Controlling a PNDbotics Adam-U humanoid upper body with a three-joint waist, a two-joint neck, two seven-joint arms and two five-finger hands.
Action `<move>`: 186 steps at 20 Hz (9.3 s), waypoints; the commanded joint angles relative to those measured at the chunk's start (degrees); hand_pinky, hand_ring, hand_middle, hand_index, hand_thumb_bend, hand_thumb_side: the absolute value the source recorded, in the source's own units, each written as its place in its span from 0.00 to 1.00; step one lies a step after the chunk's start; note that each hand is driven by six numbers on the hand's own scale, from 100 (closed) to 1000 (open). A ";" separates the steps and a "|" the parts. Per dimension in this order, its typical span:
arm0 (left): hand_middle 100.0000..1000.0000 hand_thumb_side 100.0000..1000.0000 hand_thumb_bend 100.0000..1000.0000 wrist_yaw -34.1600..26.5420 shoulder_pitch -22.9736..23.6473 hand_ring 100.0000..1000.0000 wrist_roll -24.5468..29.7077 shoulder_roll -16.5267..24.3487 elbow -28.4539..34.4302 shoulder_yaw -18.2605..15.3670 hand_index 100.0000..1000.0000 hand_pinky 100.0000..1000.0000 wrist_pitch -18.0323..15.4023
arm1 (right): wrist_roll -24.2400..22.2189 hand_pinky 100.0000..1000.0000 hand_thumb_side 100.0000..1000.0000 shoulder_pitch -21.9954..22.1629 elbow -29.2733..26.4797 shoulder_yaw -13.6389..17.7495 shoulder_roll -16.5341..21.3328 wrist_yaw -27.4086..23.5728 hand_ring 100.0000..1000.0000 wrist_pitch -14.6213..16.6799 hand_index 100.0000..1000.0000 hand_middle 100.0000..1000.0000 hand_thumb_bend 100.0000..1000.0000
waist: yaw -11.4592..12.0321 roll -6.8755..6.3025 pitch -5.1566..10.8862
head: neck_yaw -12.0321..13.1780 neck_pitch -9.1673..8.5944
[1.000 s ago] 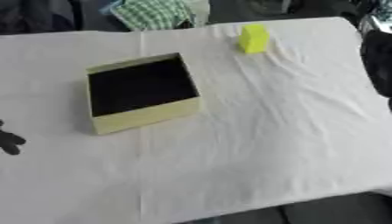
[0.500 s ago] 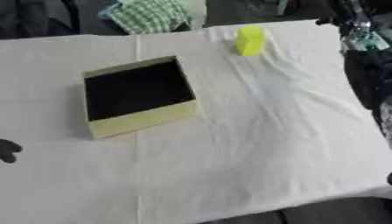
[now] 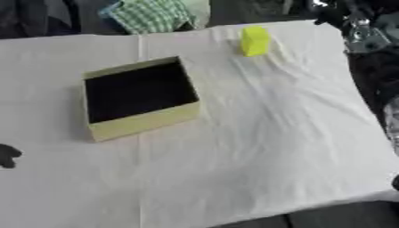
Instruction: Pick up objects on the table and place them in the box.
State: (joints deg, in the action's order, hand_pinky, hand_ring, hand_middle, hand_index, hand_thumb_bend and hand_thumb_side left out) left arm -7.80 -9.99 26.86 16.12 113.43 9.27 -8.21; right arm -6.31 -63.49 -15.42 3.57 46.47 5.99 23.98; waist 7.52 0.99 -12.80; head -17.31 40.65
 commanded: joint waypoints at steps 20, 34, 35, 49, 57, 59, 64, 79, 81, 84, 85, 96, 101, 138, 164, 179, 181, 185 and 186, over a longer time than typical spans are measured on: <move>0.46 0.88 0.00 3.21 -0.14 0.48 0.53 1.42 1.16 -1.23 0.74 0.64 -2.52 | -5.55 0.77 0.11 0.24 -10.79 2.16 2.50 29.04 1.00 6.20 1.00 0.97 0.00 | 3.40 2.29 -1.28 | -5.13 -5.49; 0.45 0.89 0.00 4.70 0.22 0.48 1.72 1.34 1.16 -1.72 0.75 0.64 -4.29 | -9.48 0.79 0.12 0.75 -10.53 2.02 2.78 33.87 1.00 6.00 1.00 0.98 0.00 | 3.32 1.99 -2.94 | -5.69 -4.92; 0.45 0.89 0.00 4.78 0.22 0.48 1.85 1.31 1.16 -1.74 0.75 0.64 -4.35 | -9.77 0.79 0.12 0.79 -10.40 1.96 2.80 34.19 1.00 5.94 1.00 0.98 0.00 | 3.29 1.97 -3.06 | -5.68 -4.85; 0.45 0.91 0.00 5.87 0.45 0.48 3.57 1.04 1.16 -1.88 0.75 0.64 -4.88 | -9.22 0.85 0.46 0.92 -13.16 0.82 3.12 46.31 1.00 6.27 1.00 1.00 0.00 | 3.02 2.03 -4.01 | -5.97 -3.96; 0.45 0.91 0.00 6.27 0.62 0.48 4.40 1.03 1.16 -1.93 0.75 0.64 -5.05 | -2.90 0.87 0.61 0.68 -16.29 0.92 2.92 58.87 1.00 7.07 1.00 1.00 0.00 | 2.73 2.15 -4.15 | -6.05 -3.34; 0.45 0.91 0.00 6.31 0.61 0.48 4.52 1.01 1.16 -1.92 0.75 0.64 -5.06 | -1.64 0.87 0.59 0.63 -16.29 1.06 2.81 60.42 1.00 7.38 1.00 1.00 0.00 | 2.72 2.17 -4.19 | -6.11 -3.31; 0.45 0.91 0.00 6.42 0.59 0.48 4.61 1.00 1.16 -2.02 0.75 0.64 -5.20 | 0.27 0.87 0.53 0.79 -16.10 1.20 2.87 62.43 1.00 7.91 1.00 1.00 0.00 | 3.02 2.34 -4.43 | -6.22 -3.44; 0.45 0.92 0.00 7.87 0.40 0.48 4.63 0.73 1.16 -2.11 0.74 0.65 -5.66 | 4.77 0.88 0.63 1.23 -18.22 -0.16 2.73 72.62 0.96 8.42 1.00 0.98 0.25 | 4.12 2.60 -6.14 | -6.44 -3.30; 0.45 0.93 0.00 8.02 0.39 0.48 4.63 0.69 1.16 -2.12 0.74 0.65 -5.74 | 5.52 0.88 0.63 1.22 -18.07 -0.02 2.66 73.80 0.96 8.52 1.00 0.98 0.24 | 4.21 2.55 -6.33 | -6.54 -3.27; 0.45 0.93 0.00 8.18 0.38 0.48 4.64 0.65 1.16 -2.11 0.74 0.65 -5.88 | 6.23 0.88 0.64 1.29 -17.64 0.15 2.70 74.67 0.96 8.61 1.00 0.98 0.23 | 4.24 2.44 -6.56 | -6.64 -3.29; 0.45 0.93 0.00 8.24 0.37 0.48 4.64 0.64 1.16 -2.11 0.74 0.65 -5.92 | 6.35 0.88 0.64 1.33 -17.48 0.21 2.73 74.83 0.96 8.57 1.00 0.98 0.22 | 4.24 2.41 -6.64 | -6.69 -3.29; 0.45 0.94 0.00 9.05 0.28 0.48 4.76 0.38 1.16 -2.08 0.74 0.65 -6.15 | 6.22 0.87 0.59 1.88 -16.16 0.81 3.48 74.07 0.97 7.85 1.00 0.98 0.18 | 4.05 2.11 -7.75 | -6.97 -3.91; 0.45 0.94 0.00 9.38 0.28 0.48 4.78 0.24 1.16 -2.06 0.74 0.65 -6.33 | 6.00 0.86 0.57 2.10 -15.91 1.12 3.88 72.63 0.97 7.70 1.00 0.98 0.14 | 3.82 1.82 -8.21 | -6.99 -4.09; 0.46 0.94 0.00 9.16 0.31 0.48 5.49 0.06 1.16 -2.08 0.74 0.66 -6.53 | 8.76 0.81 0.32 1.82 -17.13 1.60 4.22 66.91 0.94 8.33 1.00 0.95 0.10 | 3.43 1.55 -8.27 | -7.55 -6.54; 0.45 0.95 0.00 9.10 0.01 0.48 6.78 -0.39 1.16 -1.87 0.75 0.66 -7.54 | 8.38 0.80 0.28 2.63 -17.60 1.88 4.99 64.17 0.95 8.45 1.00 0.95 0.00 | 5.63 1.60 -9.76 | -9.56 -10.82; 0.45 0.96 0.00 9.40 -0.10 0.48 7.41 -0.72 1.16 -1.85 0.75 0.67 -7.69 | 7.67 0.72 0.23 3.12 -17.00 2.23 5.03 62.06 0.88 7.96 1.00 0.61 0.00 | 5.50 1.47 -10.60 | -9.58 -10.63; 0.45 0.96 0.00 9.42 -0.12 0.48 7.46 -0.75 1.16 -1.86 0.75 0.67 -7.59 | 8.74 0.70 0.22 3.23 -17.28 2.65 4.96 60.84 0.87 8.14 1.00 0.54 0.00 | 5.36 1.54 -10.62 | -9.57 -10.61; 0.45 0.96 0.00 9.34 -0.15 0.48 7.50 -0.75 1.16 -1.87 0.75 0.67 -7.43 | 11.02 0.66 0.20 3.47 -17.94 2.60 5.13 58.81 0.83 8.30 1.00 0.40 0.00 | 5.06 1.62 -10.47 | -9.57 -10.52; 0.45 0.96 0.00 9.31 -0.14 0.48 7.50 -0.74 1.16 -1.88 0.76 0.67 -7.38 | 11.57 0.65 0.19 3.53 -18.11 2.55 5.16 58.49 0.82 8.35 1.00 0.38 0.00 | 4.96 1.62 -10.41 | -9.58 -10.49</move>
State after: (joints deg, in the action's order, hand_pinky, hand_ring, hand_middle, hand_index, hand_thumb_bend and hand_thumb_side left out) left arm 1.58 -9.63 34.25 15.02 113.43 7.50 -15.62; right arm 4.48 -59.41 -32.23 5.70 49.17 65.30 32.33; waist 12.52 2.60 -24.41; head -26.82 30.57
